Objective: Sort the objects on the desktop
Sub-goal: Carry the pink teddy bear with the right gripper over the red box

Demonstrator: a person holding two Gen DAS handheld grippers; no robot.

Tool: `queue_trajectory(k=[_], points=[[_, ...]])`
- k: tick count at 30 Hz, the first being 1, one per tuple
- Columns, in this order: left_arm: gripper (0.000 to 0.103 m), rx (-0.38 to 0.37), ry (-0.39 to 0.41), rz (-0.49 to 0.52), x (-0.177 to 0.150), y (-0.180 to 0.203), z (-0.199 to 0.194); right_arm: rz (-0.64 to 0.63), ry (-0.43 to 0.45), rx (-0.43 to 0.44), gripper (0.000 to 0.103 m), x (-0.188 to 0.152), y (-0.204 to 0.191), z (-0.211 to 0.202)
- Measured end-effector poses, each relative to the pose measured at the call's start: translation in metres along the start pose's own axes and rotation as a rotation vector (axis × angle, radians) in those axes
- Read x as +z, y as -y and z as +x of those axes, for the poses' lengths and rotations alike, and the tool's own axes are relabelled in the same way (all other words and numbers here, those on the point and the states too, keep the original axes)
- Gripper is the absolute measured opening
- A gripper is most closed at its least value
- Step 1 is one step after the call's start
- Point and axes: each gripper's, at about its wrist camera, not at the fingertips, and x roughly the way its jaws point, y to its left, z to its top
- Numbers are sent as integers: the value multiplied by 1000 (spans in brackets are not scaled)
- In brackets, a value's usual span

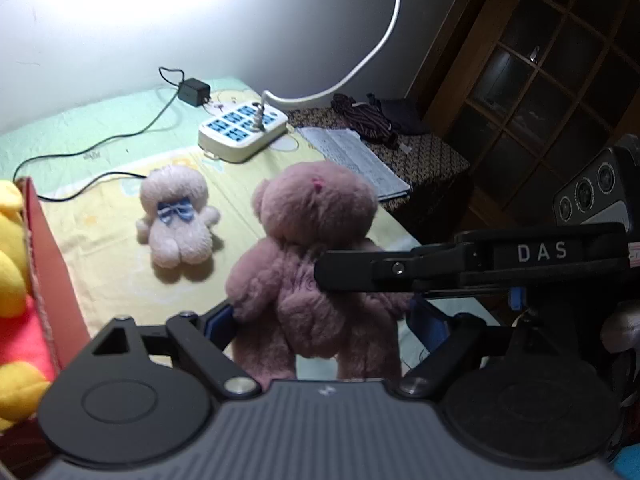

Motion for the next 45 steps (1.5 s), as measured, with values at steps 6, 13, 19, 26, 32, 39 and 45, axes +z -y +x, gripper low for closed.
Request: queue_trajectory(k=[6,13,19,26,32,39,45], points=[[88,53,96,8,2,-25,-54,-54,16,71,36,-1,-45,21],[88,88,182,-32,-1,-62,-105,-129,14,119,36,-7,-92,52],[88,141,240,-45,-5,-88,-138,-181,9,154,36,-14,-126,80],[88,198,266,-88,-13,-131,-170,-226,-24,183,36,-25,-158,126],[89,241,258,-142,-24,-167,-184,-240,-76,186,36,-37,-175,167],[89,264,212,-232,-44,-209,-191,-277,-151,146,37,-54,-188,207],[88,251,169,-307,-60,-234,-190,-311,-195,89,37,-63,-192,230]])
